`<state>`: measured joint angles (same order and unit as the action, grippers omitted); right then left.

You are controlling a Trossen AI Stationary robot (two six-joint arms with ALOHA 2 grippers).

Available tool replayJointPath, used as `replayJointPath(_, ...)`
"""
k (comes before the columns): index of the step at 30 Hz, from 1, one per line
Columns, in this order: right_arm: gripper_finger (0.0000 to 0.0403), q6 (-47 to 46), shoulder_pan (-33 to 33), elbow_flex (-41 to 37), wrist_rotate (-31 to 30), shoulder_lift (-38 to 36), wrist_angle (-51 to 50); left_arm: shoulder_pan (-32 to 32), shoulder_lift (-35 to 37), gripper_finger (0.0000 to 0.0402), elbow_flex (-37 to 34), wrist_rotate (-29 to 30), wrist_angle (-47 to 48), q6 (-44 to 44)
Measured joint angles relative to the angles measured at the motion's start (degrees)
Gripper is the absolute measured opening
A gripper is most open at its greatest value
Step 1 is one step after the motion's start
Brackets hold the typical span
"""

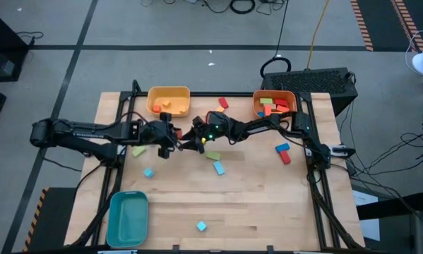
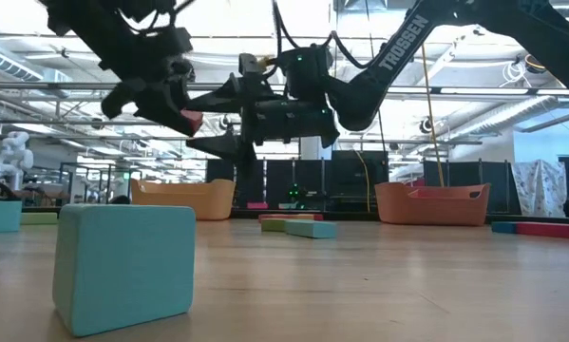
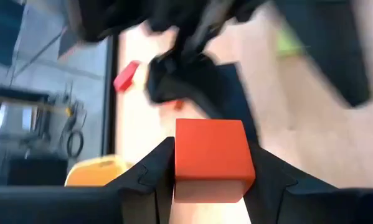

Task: Sort blocks by size
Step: Put the small orange block into the yellow bin, then put the small light blue block into the yellow bin

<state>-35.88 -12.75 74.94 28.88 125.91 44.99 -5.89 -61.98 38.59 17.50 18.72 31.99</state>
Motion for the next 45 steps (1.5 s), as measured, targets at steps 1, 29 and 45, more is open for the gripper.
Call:
replayJointPath(1, 0.0286, 0.5, 0.0, 0.0, -0.9, 0.0, -0.8, -0.9, 0.0, 0.0144, 0.0, 0.2, 0.0, -0.5)
replayJointPath(29, 0.0277, 6.6, 0.5, 0.0, -4.7, 0.0, -13.7, -39.0, -21.2, 0.0144, 0.8, -0.8, -10.7, -18.0)
replayJointPath(45, 0.0277, 8.1, 0.5, 0.0, -3.3, 0.0, -15.2, -41.3, -22.4, 0.0223, 6.2, -1.1, -4.1, -23.5)
